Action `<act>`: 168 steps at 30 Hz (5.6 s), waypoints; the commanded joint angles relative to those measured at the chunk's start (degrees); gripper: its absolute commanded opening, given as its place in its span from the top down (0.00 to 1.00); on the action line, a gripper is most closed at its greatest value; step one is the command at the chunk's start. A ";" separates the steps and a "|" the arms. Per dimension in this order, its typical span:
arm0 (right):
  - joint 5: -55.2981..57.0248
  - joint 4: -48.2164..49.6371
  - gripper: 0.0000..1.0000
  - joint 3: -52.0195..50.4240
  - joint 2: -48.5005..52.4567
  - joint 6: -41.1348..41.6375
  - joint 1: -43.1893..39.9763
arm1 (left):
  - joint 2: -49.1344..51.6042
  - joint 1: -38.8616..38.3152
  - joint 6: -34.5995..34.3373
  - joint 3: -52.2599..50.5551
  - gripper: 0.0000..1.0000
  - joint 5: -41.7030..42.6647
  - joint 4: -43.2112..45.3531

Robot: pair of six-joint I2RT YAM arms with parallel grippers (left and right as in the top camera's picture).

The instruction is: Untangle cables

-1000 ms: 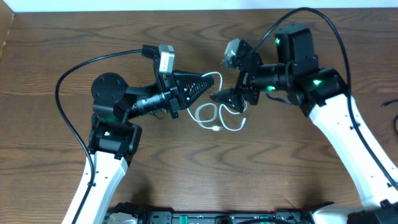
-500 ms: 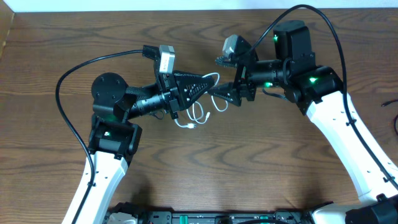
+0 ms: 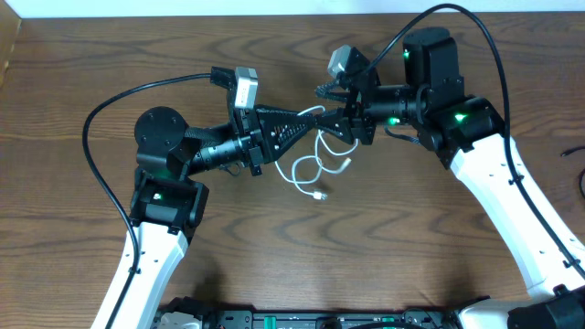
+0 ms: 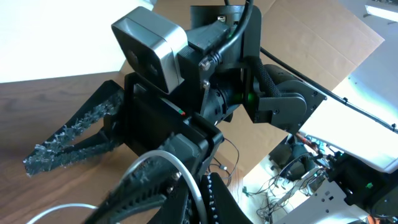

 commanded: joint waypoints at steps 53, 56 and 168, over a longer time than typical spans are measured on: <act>24.48 -20.68 0.99 12.15 -2.75 11.91 -12.66 | 0.87 0.15 22.05 -0.02 0.34 -30.62 -21.73; 32.46 -20.83 0.99 12.15 -2.73 14.03 -13.42 | 0.87 0.15 22.10 -0.02 0.34 -30.62 -25.68; 58.53 -19.71 0.01 71.10 62.07 33.94 -56.15 | 5.88 -26.95 23.52 -0.04 0.24 -42.23 -30.42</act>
